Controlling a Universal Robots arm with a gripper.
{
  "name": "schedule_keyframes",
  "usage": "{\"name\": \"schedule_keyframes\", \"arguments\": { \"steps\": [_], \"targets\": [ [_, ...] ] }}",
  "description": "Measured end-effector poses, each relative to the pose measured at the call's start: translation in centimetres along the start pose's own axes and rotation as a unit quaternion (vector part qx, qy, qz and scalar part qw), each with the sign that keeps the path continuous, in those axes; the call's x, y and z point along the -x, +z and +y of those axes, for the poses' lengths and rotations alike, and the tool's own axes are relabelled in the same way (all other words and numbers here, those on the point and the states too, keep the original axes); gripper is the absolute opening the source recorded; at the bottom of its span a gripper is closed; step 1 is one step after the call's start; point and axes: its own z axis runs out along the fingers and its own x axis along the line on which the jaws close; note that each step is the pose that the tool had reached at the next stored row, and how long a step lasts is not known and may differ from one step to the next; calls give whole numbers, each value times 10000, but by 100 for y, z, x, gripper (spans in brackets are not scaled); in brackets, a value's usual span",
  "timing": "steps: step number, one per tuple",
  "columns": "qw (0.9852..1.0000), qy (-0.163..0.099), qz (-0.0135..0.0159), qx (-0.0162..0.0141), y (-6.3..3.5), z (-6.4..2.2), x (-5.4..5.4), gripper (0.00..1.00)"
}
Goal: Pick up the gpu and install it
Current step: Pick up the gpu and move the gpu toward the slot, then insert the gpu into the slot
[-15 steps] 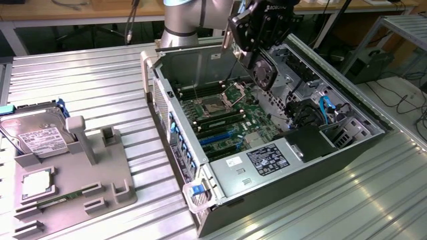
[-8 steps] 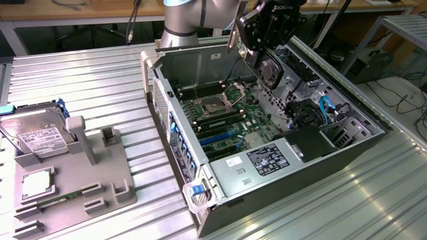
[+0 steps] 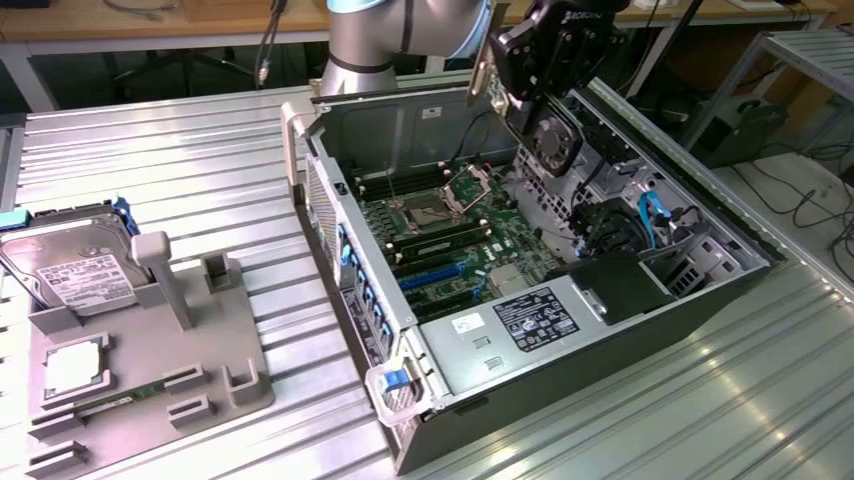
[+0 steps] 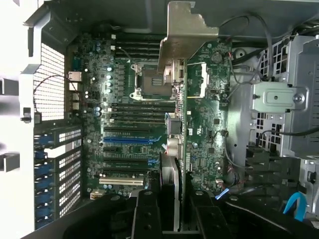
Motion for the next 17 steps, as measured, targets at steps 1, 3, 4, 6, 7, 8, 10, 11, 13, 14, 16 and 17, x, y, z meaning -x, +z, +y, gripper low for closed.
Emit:
{"name": "schedule_keyframes", "arguments": {
  "steps": [1,3,4,6,7,8,10,11,13,14,16,17],
  "targets": [
    [10000,0,0,-1,1,-1,35,28],
    [10000,0,0,-1,2,-1,56,28],
    [10000,0,0,-1,3,-2,55,28],
    [10000,0,-1,0,3,-2,56,28],
    [10000,0,-1,0,3,-2,56,28],
    [10000,0,-1,0,3,-2,56,28],
    [10000,0,-1,0,3,-2,56,28],
    [10000,0,-1,0,3,-2,56,28],
    [10000,0,-1,0,3,-2,56,28],
    [10000,0,-1,0,3,-2,56,28],
    [10000,-1,-1,0,3,-2,56,28],
    [10000,-9,-1,0,3,-2,56,28]
  ]
}}
